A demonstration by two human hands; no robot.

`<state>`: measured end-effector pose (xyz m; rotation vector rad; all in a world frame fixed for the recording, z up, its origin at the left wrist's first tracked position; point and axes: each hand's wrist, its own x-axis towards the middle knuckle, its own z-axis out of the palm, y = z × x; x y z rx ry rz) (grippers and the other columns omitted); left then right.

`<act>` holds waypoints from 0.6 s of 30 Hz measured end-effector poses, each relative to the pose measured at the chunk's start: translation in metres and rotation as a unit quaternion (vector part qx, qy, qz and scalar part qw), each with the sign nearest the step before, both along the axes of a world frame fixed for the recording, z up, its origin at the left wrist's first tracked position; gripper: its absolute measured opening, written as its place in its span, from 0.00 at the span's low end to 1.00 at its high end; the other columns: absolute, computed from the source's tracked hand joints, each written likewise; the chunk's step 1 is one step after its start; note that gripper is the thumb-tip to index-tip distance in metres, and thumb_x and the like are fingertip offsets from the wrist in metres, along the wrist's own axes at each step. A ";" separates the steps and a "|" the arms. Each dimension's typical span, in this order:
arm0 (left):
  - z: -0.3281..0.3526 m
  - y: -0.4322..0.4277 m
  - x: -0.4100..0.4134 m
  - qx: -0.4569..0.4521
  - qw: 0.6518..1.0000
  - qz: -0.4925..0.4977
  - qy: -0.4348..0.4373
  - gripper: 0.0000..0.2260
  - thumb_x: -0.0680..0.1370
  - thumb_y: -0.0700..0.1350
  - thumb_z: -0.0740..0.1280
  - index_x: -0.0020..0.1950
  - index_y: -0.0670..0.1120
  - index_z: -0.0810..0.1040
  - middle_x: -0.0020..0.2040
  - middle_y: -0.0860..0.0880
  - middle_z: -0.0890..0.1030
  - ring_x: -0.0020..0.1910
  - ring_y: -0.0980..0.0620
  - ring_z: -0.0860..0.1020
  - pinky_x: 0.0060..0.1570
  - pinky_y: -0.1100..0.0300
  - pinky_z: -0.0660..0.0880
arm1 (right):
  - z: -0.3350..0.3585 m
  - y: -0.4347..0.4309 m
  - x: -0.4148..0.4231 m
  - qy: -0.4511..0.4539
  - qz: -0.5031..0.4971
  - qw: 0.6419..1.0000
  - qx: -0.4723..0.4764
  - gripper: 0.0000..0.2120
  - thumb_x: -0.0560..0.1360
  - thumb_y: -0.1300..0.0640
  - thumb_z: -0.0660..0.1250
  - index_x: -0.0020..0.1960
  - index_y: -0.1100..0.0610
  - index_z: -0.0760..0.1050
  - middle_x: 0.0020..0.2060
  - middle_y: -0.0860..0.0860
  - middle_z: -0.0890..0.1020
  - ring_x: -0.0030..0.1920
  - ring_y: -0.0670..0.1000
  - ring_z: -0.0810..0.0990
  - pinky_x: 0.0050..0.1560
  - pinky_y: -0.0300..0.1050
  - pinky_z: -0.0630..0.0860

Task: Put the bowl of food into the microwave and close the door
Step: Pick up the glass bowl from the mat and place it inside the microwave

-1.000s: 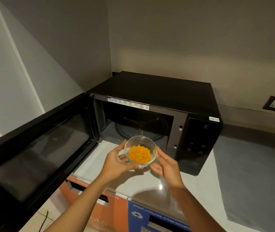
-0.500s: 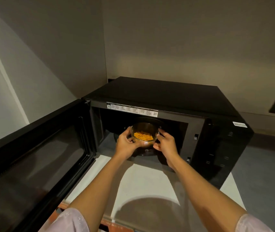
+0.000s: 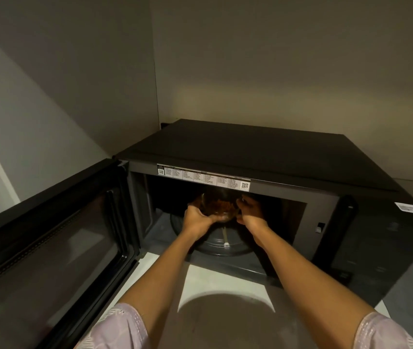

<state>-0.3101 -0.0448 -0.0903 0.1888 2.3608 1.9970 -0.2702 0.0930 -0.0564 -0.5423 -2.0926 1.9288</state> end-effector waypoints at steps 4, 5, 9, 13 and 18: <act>-0.007 0.003 -0.012 -0.011 1.000 -0.011 -0.002 0.36 0.58 0.44 0.84 0.65 0.44 0.76 0.59 0.45 0.82 0.59 0.47 0.80 0.63 0.51 0.76 | -0.005 0.003 -0.007 -0.006 -0.017 1.000 -0.012 0.17 0.81 0.62 0.57 0.69 0.63 0.70 0.66 0.63 0.75 0.59 0.59 0.76 0.66 0.56 0.70; -0.008 0.003 -0.014 -0.014 1.000 -0.012 -0.004 0.36 0.59 0.44 0.83 0.65 0.44 0.76 0.60 0.45 0.82 0.59 0.47 0.80 0.63 0.52 0.75 | -0.007 0.003 -0.008 -0.006 -0.017 1.000 -0.012 0.18 0.81 0.61 0.58 0.70 0.62 0.69 0.67 0.62 0.74 0.62 0.60 0.75 0.68 0.57 0.70; -0.010 0.002 -0.013 -0.019 0.999 -0.030 0.017 0.36 0.61 0.46 0.82 0.67 0.47 0.74 0.61 0.49 0.81 0.61 0.50 0.78 0.65 0.52 0.74 | -0.018 0.004 -0.010 -0.013 -0.001 1.000 0.010 0.21 0.81 0.59 0.58 0.73 0.56 0.66 0.70 0.59 0.72 0.68 0.61 0.72 0.70 0.60 0.67; -0.004 -0.003 0.002 -0.023 0.996 -0.059 0.055 0.35 0.65 0.49 0.80 0.69 0.48 0.72 0.62 0.47 0.80 0.62 0.49 0.78 0.63 0.54 0.73 | -0.016 0.004 0.003 -0.017 -0.002 0.994 0.110 0.23 0.82 0.52 0.57 0.76 0.51 0.61 0.73 0.57 0.69 0.69 0.60 0.71 0.67 0.56 0.69; 0.006 -0.022 0.043 -0.080 0.992 -0.044 0.082 0.37 0.69 0.58 0.75 0.74 0.48 0.65 0.72 0.46 0.70 0.71 0.49 0.69 0.68 0.57 0.66 | -0.016 -0.012 0.059 0.018 -0.059 0.961 0.271 0.24 0.80 0.54 0.60 0.75 0.53 0.63 0.63 0.60 0.78 0.63 0.63 0.75 0.63 0.52 0.71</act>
